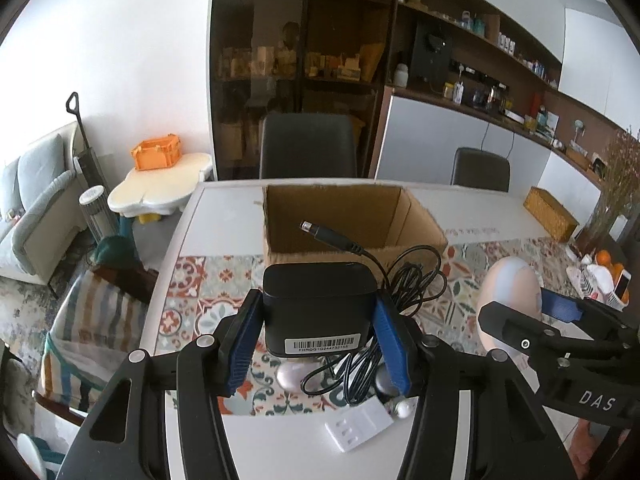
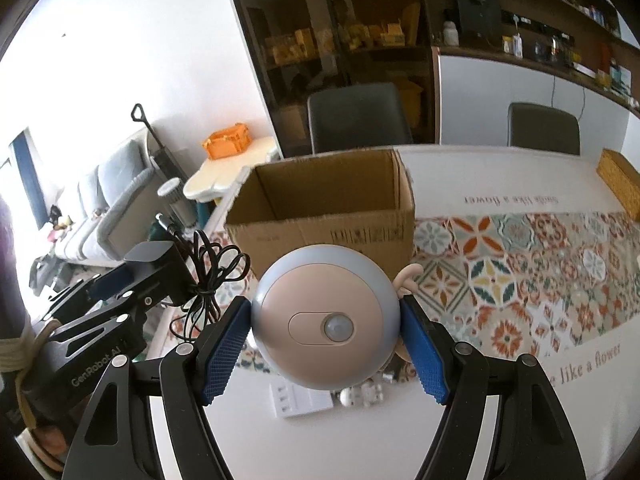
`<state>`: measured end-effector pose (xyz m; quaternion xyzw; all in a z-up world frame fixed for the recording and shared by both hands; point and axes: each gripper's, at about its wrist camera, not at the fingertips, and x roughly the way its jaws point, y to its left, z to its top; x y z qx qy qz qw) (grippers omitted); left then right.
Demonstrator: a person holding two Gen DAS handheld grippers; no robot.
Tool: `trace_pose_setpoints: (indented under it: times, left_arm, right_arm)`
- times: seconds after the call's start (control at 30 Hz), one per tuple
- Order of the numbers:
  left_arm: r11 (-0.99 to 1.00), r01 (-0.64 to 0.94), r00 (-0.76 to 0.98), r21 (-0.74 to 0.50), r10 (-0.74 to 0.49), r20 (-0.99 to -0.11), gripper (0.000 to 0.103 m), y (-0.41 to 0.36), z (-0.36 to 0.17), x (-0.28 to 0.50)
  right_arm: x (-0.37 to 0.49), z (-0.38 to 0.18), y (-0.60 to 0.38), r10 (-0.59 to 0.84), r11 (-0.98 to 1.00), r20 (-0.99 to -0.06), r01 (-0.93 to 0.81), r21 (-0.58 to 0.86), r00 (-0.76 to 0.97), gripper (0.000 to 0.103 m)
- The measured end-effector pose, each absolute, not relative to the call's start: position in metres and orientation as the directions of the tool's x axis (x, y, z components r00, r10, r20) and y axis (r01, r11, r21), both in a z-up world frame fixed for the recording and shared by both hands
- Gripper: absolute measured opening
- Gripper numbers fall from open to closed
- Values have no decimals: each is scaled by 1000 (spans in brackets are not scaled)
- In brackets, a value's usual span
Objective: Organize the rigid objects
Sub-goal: 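Lift both held items and carry them over the cardboard box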
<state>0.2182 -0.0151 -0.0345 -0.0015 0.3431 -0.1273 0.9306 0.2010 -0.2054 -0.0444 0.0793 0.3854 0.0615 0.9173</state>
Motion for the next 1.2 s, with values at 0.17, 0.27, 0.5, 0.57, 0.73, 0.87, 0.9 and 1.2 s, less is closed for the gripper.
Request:
trace_pose_setpoints:
  times: [0.17,0.27,0.5,0.57,0.73,0.87,0.9,1.2]
  left_arm:
    - [966,243,749,-87,-244,-616,55,-21,-21,229]
    - [966,247,755,-83,-246,-607,55,-25,-14,238]
    - [966,249,760,-74,-242,-603,55,-35,-2,265]
    - [967,246,763,-71,-239,-600,55,-38,2,273]
    - [965,250,754,-76,-243,-610,55,-46,7,295]
    - [966,247,738,-72,-236,-632,55,-52,8,316]
    - [966,245,732,-78,-237,-638,55,-52,8,321]
    - [963,259,680,-70,-234,-695,55,-68,0,369]
  right_arm:
    - [213,-31,-208,184,979,-671,-69,194,718,74]
    - [222,-25,-211,184,979,-660,-75,190,728,74]
    - [244,-15,-217,186,978,-644,-78,192,742,74]
    - [252,-12,-219,189,978,-644,-80,194,741,74]
    - [273,-3,-224,176,981,-634,-83,173,753,74]
    - [292,5,-226,175,982,-629,-89,166,757,74]
    - [297,6,-226,173,982,-630,-88,165,757,74]
    - [339,10,-234,175,983,-646,-92,161,743,74]
